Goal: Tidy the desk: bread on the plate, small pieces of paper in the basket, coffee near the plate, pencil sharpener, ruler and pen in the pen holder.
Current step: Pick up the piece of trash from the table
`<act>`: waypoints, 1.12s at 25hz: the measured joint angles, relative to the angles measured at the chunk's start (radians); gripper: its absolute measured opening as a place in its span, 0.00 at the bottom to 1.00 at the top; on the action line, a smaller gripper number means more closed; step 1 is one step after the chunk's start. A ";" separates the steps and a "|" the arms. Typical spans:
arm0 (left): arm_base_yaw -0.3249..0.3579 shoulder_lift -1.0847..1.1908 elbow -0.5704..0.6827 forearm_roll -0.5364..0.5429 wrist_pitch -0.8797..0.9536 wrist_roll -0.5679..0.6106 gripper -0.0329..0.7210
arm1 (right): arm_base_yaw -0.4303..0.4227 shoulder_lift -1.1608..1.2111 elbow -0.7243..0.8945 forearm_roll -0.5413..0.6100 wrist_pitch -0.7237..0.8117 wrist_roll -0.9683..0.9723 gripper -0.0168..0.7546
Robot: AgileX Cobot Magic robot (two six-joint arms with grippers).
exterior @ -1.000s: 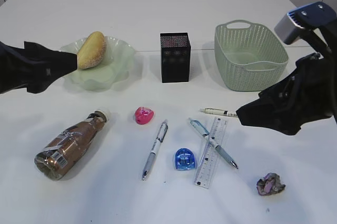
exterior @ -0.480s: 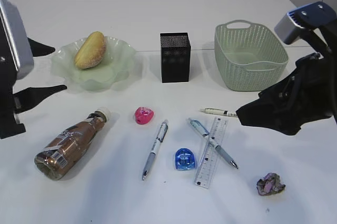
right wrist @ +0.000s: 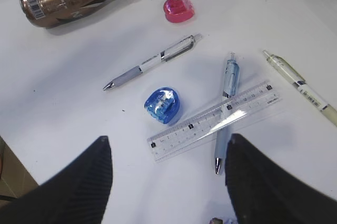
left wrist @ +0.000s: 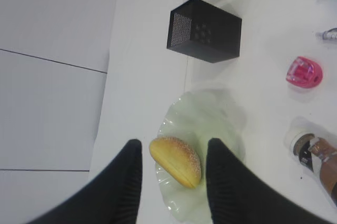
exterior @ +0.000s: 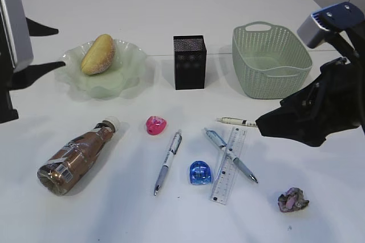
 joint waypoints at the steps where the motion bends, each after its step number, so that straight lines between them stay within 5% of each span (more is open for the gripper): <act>1: 0.000 -0.007 -0.011 0.000 0.013 0.000 0.42 | 0.000 0.000 0.000 0.000 0.000 0.000 0.70; 6: 0.000 -0.015 -0.046 -0.037 0.112 -0.024 0.30 | 0.000 0.000 0.000 0.000 0.000 0.000 0.70; 14: 0.000 -0.015 -0.048 -0.047 -0.034 -0.022 0.29 | 0.000 0.000 0.000 0.000 0.000 0.000 0.70; 24: -0.002 -0.015 -0.048 -0.053 -0.013 -0.022 0.29 | 0.000 0.000 0.000 0.000 0.000 0.000 0.70; 28: -0.022 -0.015 -0.048 -0.135 0.018 -0.022 0.29 | 0.000 0.000 0.000 0.000 0.000 0.000 0.70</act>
